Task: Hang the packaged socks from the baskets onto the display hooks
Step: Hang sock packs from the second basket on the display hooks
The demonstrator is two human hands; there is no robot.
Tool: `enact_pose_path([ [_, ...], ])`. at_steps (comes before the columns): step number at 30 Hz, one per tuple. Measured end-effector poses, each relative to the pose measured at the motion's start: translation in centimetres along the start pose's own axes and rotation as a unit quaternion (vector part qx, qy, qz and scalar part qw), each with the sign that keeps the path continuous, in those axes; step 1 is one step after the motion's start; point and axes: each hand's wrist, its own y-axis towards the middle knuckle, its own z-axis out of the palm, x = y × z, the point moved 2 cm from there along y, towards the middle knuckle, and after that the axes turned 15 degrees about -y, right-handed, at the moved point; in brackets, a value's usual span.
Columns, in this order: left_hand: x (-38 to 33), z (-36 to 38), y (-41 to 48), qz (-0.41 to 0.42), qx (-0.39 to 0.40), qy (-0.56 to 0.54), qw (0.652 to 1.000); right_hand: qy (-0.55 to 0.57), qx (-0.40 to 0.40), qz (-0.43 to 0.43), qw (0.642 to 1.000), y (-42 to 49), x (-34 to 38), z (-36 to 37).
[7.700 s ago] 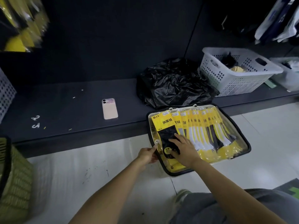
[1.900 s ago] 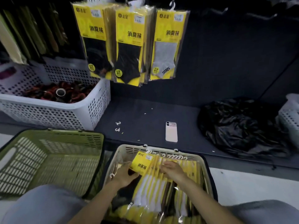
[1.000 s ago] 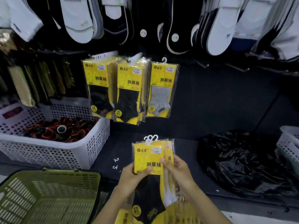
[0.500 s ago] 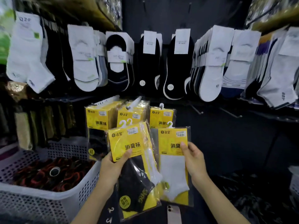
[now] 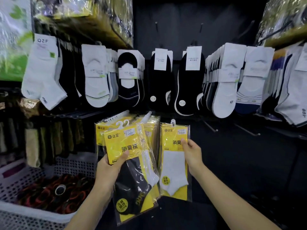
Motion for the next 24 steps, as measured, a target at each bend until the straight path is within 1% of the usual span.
enact_pose_path([
  [3, 0.0, -0.2, 0.1, -0.003, 0.006, 0.007, 1.000, 0.007, -0.015, 0.055, 0.998, 1.1, -0.5, 0.6],
  [6, 0.2, -0.4, 0.1, -0.010, 0.012, 0.006, 1.000, -0.006, -0.079, 0.103, 0.992, 1.7, -1.4, 0.4],
  [8, 0.5, -0.4, 0.0, -0.025, 0.022, 0.002, 0.999, -0.022, -0.132, 0.116, 0.984, 1.1, -2.0, -0.4],
  [9, 0.6, -0.4, -0.1, -0.035, 0.031, -0.003, 0.999, -0.032, -0.147, 0.117, 0.982, 0.5, -2.3, -0.8],
  [10, 0.7, -0.4, -0.2, -0.045, 0.042, -0.010, 0.998, -0.041, -0.144, 0.114, 0.982, -0.1, -2.6, -1.1],
  [11, 0.9, -0.2, -0.4, -0.053, 0.052, -0.019, 0.997, -0.043, -0.123, 0.107, 0.986, -0.8, -2.9, -1.3],
  [13, 1.2, 0.3, -0.9, -0.062, 0.071, -0.029, 0.995, -0.047, -0.047, 0.080, 0.995, -2.9, -2.8, -1.1],
  [15, 1.5, 1.0, -1.6, -0.069, 0.087, -0.026, 0.993, -0.061, 0.031, 0.034, 0.997, -5.4, -1.8, -0.7],
  [17, 1.9, 1.9, -2.4, -0.075, 0.100, -0.021, 0.992, -0.057, 0.085, -0.015, 0.995, -7.9, -0.4, -0.2],
  [20, 2.1, 3.4, -3.8, -0.070, 0.125, -0.024, 0.989, -0.068, 0.111, -0.050, 0.990, -10.4, 1.0, 0.1],
  [22, 2.1, 4.2, -4.5, -0.059, 0.125, -0.021, 0.990, -0.065, 0.108, -0.045, 0.991, -11.3, 1.6, 0.2],
  [24, 2.3, 4.7, -5.0, -0.056, 0.120, -0.021, 0.991, -0.039, 0.109, -0.033, 0.993, -11.8, 1.9, 0.1],
])
